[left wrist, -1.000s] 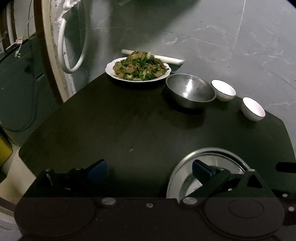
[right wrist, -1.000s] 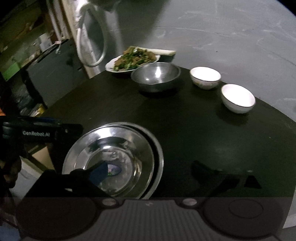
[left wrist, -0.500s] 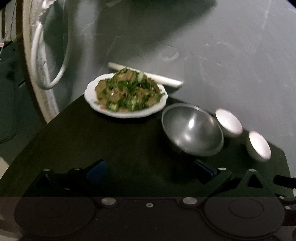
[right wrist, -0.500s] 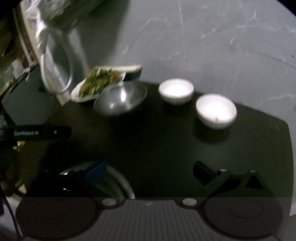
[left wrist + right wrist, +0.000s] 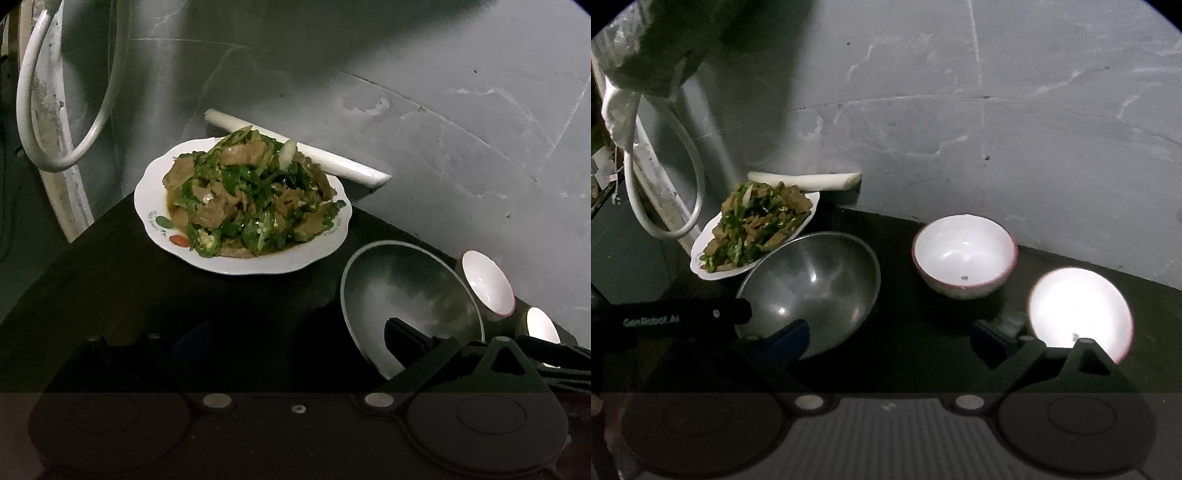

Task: Organize plates and bowls
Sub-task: 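Move both tools to the small steel bowl and grip its rim, then lift the small steel bowl with both tools and carry it over the plate stack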

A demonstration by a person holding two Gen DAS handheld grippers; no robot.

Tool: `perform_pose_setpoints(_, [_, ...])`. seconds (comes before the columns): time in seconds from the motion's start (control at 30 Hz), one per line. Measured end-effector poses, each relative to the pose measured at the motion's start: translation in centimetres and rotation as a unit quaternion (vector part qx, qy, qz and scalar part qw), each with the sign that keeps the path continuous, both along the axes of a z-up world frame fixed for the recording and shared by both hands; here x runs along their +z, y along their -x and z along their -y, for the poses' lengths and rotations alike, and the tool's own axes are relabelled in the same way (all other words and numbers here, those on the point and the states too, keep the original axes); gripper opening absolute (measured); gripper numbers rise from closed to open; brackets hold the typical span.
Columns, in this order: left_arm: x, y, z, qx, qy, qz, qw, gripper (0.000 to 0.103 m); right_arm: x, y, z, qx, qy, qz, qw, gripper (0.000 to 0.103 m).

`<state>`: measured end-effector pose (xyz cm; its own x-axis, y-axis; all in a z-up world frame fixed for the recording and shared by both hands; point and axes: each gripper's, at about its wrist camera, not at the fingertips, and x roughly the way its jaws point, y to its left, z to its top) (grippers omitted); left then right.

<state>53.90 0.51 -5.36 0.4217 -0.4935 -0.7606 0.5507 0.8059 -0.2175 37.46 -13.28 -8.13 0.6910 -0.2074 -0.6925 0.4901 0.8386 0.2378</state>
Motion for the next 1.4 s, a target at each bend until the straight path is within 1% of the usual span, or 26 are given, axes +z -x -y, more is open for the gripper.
perform_pose_setpoints(0.1, [-0.2, -0.4, 0.2, 0.004, 0.005, -0.006, 1.0, 0.096, -0.3, -0.9, 0.0, 0.0, 0.004, -0.004, 1.0, 0.093])
perform_pose_setpoints(0.2, [-0.4, -0.5, 0.3, 0.007, 0.012, -0.013, 0.9998, 0.091, -0.6, -1.4, 0.1, -0.001, 0.003, -0.009, 1.0, 0.09])
perform_pose_setpoints(0.27, [-0.5, -0.5, 0.4, 0.009, 0.016, -0.014, 0.9997, 0.081, -0.8, -1.7, 0.1, -0.002, 0.0, -0.011, 1.0, 0.088])
perform_pose_setpoints(0.3, [-0.6, -0.4, 0.5, 0.006, 0.017, -0.016, 0.9997, 0.079, -0.9, -1.8, 0.2, -0.002, -0.001, -0.012, 1.0, 0.086])
perform_pose_setpoints(0.33, [-0.6, -0.4, 0.6, 0.003, 0.017, -0.017, 0.9997, 0.073, -0.9, -1.9, 0.2, -0.002, -0.002, -0.013, 1.0, 0.084])
perform_pose_setpoints(0.37, [-0.7, -0.3, 0.7, -0.001, 0.016, -0.018, 0.9997, 0.064, -1.0, -2.0, 0.1, -0.001, -0.004, -0.015, 1.0, 0.084])
perform_pose_setpoints(0.4, [-0.8, -0.2, 0.8, -0.005, 0.016, -0.019, 0.9997, 0.058, -1.1, -2.1, 0.1, 0.0, -0.005, -0.016, 1.0, 0.08])
perform_pose_setpoints(0.43, [-0.9, -0.2, 0.9, -0.008, 0.016, -0.022, 0.9996, 0.048, -1.1, -2.2, 0.0, 0.001, -0.007, -0.017, 1.0, 0.076])
perform_pose_setpoints(0.47, [-0.9, -0.1, 1.0, -0.012, 0.02, -0.024, 0.9994, 0.041, -1.2, -2.3, -0.1, 0.002, -0.008, -0.018, 1.0, 0.074])
perform_pose_setpoints(0.5, [-0.9, 0.0, 1.0, -0.015, 0.025, -0.025, 0.9993, 0.038, -1.2, -2.4, -0.1, 0.003, -0.01, -0.019, 1.0, 0.07])
perform_pose_setpoints(0.53, [-0.9, 0.1, 1.1, -0.017, 0.029, -0.025, 0.9991, 0.031, -1.3, -2.6, -0.1, 0.005, -0.012, -0.02, 1.0, 0.066])
perform_pose_setpoints(0.57, [-0.8, 0.1, 1.2, -0.02, 0.032, -0.025, 0.999, 0.021, -1.4, -2.7, -0.2, 0.007, -0.015, -0.02, 1.0, 0.065])
perform_pose_setpoints(0.63, [-0.7, 0.3, 1.5, -0.027, 0.035, -0.023, 0.9988, 0.014, -1.7, -2.9, 0.0, 0.009, -0.024, -0.022, 0.999, 0.052])
perform_pose_setpoints(0.7, [-0.7, 0.3, 1.8, -0.029, 0.03, -0.02, 0.9989, 0.014, -1.9, -2.9, 0.3, 0.007, -0.04, -0.019, 0.999, 0.046])
perform_pose_setpoints(0.77, [-0.6, 0.3, 1.8, -0.028, 0.034, -0.026, 0.9987, 0.013, -2.0, -2.9, 0.6, 0.007, -0.052, -0.015, 0.999, 0.041])
perform_pose_setpoints(0.8, [-0.7, 0.3, 1.8, -0.029, 0.035, -0.029, 0.9986, 0.013, -2.0, -2.9, 0.6, 0.007, -0.053, -0.014, 0.998, 0.036])
perform_pose_setpoints(0.83, [-0.6, 0.3, 1.8, -0.029, 0.034, -0.029, 0.9986, 0.013, -1.9, -2.9, 0.6, 0.008, -0.053, -0.013, 0.998, 0.03])
perform_pose_setpoints(0.87, [-0.6, 0.4, 1.8, -0.03, 0.034, -0.028, 0.9986, 0.013, -1.8, -2.9, 0.6, 0.009, -0.054, -0.012, 0.998, 0.026])
perform_pose_setpoints(0.97, [-0.5, 0.9, 1.6, -0.03, 0.034, -0.027, 0.9986, 0.01, -1.7, -2.6, 0.5, 0.008, -0.053, -0.015, 0.998, 0.024])
perform_pose_setpoints(1.03, [0.0, 1.6, 1.5, -0.033, 0.036, -0.025, 0.9985, 0.01, -1.6, -2.1, 0.5, 0.005, -0.054, -0.016, 0.998, 0.021])
perform_pose_setpoints(1.13, [0.8, 3.1, 1.3, -0.041, 0.043, -0.02, 0.9981, 0.01, -1.2, -0.8, 0.5, 0.005, -0.056, -0.014, 0.998, 0.02])
perform_pose_setpoints(1.27, [1.9, 5.5, 1.3, -0.057, 0.049, -0.02, 0.997, 0.01, -0.4, 1.5, 0.3, 0.006, -0.049, -0.014, 0.999, 0.02])
perform_pose_setpoints(1.4, [2.9, 8.7, 1.4, -0.088, 0.058, -0.024, 0.9941, 0.011, 0.5, 4.9, 0.2, 0.001, -0.044, -0.018, 0.999, 0.02])
